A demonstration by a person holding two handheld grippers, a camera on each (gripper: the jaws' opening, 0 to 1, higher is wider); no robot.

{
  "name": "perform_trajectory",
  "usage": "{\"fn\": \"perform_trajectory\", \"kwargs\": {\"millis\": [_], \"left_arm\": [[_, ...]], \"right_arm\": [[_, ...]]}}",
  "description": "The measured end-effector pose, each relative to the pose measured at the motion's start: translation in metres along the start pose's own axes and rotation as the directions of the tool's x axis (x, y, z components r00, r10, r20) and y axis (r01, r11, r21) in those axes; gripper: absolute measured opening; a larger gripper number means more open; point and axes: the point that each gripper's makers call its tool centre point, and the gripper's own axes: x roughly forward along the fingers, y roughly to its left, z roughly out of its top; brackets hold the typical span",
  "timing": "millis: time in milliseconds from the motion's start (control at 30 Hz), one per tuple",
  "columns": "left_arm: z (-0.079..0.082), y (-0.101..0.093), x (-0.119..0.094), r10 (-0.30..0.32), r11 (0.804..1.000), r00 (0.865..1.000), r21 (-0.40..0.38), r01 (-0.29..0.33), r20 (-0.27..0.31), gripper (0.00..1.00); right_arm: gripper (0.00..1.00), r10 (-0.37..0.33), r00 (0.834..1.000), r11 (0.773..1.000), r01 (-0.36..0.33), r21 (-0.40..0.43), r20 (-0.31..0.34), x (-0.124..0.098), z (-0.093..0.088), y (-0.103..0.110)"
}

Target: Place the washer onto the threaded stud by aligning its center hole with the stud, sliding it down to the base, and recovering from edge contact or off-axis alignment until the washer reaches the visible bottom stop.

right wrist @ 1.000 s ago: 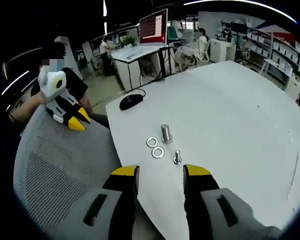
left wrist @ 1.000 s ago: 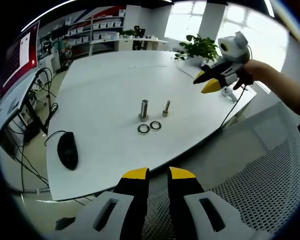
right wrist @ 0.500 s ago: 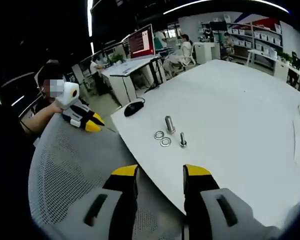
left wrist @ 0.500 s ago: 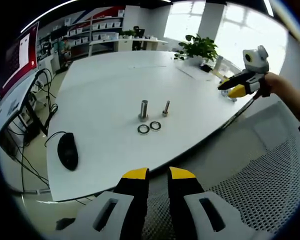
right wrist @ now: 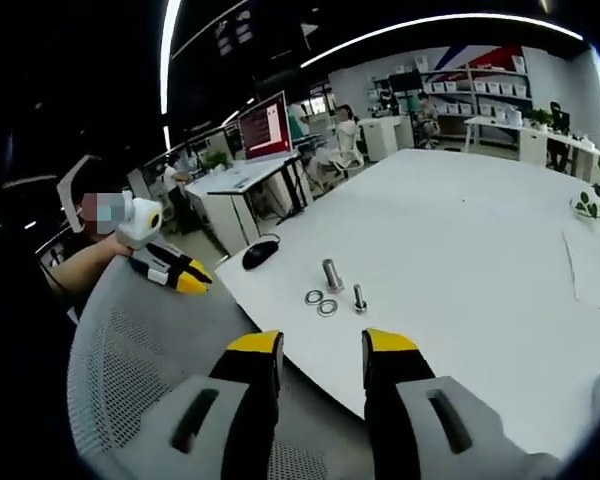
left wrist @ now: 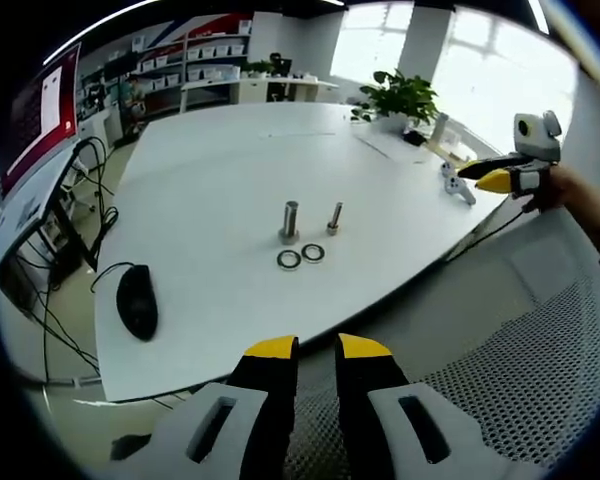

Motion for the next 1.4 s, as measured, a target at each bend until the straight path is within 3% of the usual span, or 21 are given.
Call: {"fn": "perform_trajectory", "kwargs": {"millis": [533,800,1033,1167,1400], "left_arm": [[0.0,0.001,0.0,0.004,1.0,1.0,0.0,-0.004,0.004,0.12],[0.001,0.002,0.0,0.009,1.0,1.0,0.0,-0.009,0.009,0.12],[0.001,0.002,0.0,0.008,1.0,1.0,0.004,-0.008,0.009,0.12],[0.001,0.002,0.0,0.009,1.0,1.0,0.004,-0.009,0.011,0.12],[0.003,0.004,-0.001,0.016,1.0,1.0,-0.003,-0.016,0.025,0.12]], "right_arm": [[0.34,0.068,0.995,0.992,-0.075,-0.1,-0.072,0.009,-0.005,0.02],[0.34,0.132,0.987,0.976,-0.146,-0.163,-0.092,0.028,0.018,0.037],[0.35,0.188,0.948,0.903,-0.27,-0.335,-0.258,0.056,0.02,0.054],[0.35,0.202,0.93,0.879,-0.31,-0.362,-0.306,0.07,0.021,0.059],[0.35,0.197,0.878,0.81,-0.396,-0.432,-0.436,0.102,0.014,0.058]]}}
